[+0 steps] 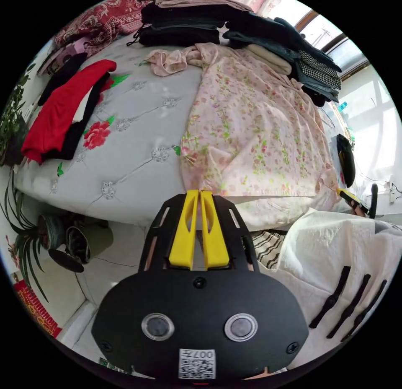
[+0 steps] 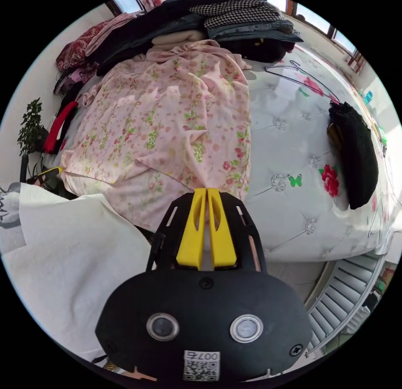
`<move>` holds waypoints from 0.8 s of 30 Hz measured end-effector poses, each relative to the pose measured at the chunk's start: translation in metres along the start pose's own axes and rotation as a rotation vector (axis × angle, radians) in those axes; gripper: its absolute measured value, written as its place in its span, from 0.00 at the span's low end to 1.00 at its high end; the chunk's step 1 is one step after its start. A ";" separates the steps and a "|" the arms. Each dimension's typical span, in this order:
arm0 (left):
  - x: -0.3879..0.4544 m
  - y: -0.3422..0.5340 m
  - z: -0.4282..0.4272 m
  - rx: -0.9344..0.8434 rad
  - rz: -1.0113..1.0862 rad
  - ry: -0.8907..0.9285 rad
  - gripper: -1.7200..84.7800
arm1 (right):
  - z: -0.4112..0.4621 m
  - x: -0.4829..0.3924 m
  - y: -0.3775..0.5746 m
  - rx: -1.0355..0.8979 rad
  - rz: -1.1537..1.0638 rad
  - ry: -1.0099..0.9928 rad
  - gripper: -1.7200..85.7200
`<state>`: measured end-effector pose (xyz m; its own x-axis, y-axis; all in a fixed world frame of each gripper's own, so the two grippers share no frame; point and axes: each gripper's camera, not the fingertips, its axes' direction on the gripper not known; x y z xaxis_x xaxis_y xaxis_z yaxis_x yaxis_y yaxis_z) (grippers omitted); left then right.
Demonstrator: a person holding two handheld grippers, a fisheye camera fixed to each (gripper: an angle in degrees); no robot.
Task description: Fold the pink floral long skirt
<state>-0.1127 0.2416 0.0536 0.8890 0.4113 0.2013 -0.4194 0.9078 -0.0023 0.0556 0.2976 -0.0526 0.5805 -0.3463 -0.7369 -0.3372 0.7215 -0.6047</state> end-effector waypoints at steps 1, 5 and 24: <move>-0.003 0.005 -0.005 0.014 -0.021 -0.005 0.02 | -0.003 0.003 0.004 0.013 0.009 -0.001 0.03; -0.009 0.040 -0.035 0.112 -0.088 -0.008 0.06 | -0.022 0.019 0.031 0.087 0.031 -0.004 0.06; 0.016 0.041 -0.055 0.058 -0.045 -0.002 0.01 | -0.029 0.049 0.083 0.092 0.000 0.116 0.02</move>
<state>-0.1059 0.2899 0.0025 0.9067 0.3703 0.2022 -0.3894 0.9189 0.0632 0.0346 0.3232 -0.1474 0.4890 -0.4095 -0.7701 -0.2648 0.7716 -0.5784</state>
